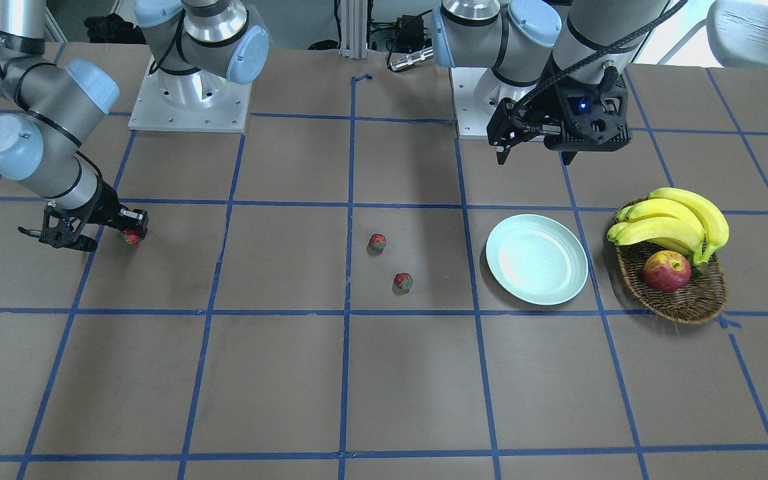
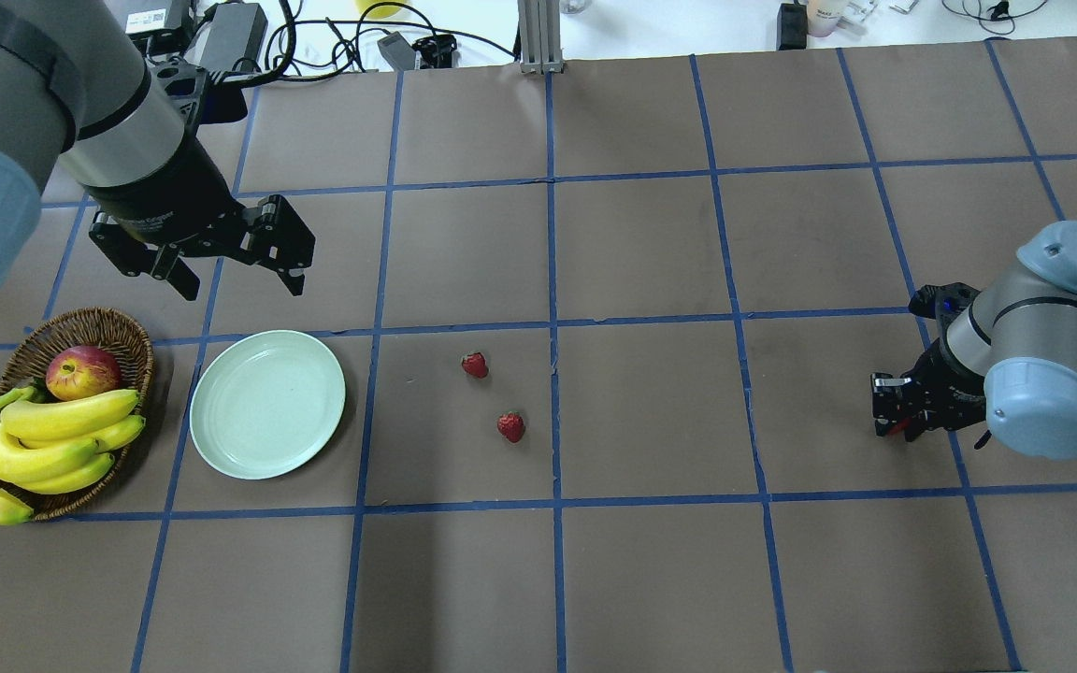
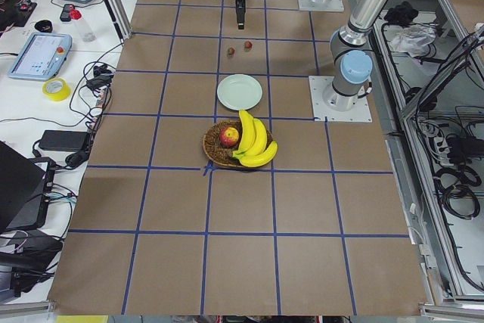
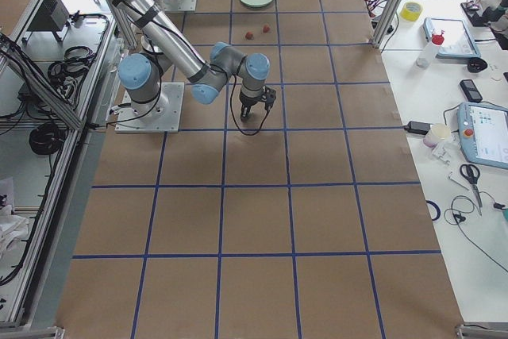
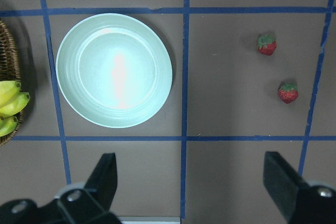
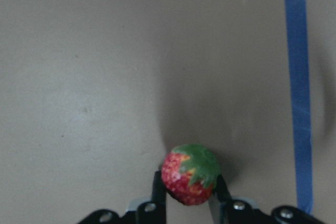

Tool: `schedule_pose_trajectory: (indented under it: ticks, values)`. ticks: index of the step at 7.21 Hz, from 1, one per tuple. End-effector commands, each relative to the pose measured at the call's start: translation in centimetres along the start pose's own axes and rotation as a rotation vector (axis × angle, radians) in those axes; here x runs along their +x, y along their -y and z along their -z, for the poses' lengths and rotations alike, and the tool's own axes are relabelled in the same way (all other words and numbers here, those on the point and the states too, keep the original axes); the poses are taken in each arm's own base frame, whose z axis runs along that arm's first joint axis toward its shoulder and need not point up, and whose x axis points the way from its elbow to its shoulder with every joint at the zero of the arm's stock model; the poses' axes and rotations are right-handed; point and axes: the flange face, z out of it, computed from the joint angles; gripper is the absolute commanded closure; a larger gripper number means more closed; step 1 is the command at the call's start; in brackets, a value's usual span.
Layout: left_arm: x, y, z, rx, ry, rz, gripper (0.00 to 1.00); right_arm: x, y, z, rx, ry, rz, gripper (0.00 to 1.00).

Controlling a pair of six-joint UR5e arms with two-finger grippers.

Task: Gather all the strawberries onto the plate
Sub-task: 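Close the right gripper on the last strawberry and lift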

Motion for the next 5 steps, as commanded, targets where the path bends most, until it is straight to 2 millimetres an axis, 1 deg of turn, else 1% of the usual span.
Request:
schedule_pose_trajectory:
  ticks: [1,2,3,4,5]
  values:
    - [0.0,0.0,0.0,-0.001,0.000,-0.001,0.00,0.2,0.3,0.4,0.015,-0.017,0.003,0.94]
    - [0.0,0.0,0.0,0.000,0.000,-0.001,0.00,-0.2,0.1,0.8,0.025,-0.021,0.012,0.96]
    - [0.0,0.0,0.0,0.000,0.000,-0.001,0.00,-0.8,0.0,1.0,0.031,-0.023,0.039,0.96]
    - [0.1,0.0,0.0,0.002,-0.001,-0.001,0.00,-4.4,0.1,1.3,0.044,-0.029,0.116,0.96]
    - [0.1,0.0,0.1,0.003,-0.001,-0.001,0.00,-9.9,-0.1,2.3,0.061,-0.050,0.207,0.96]
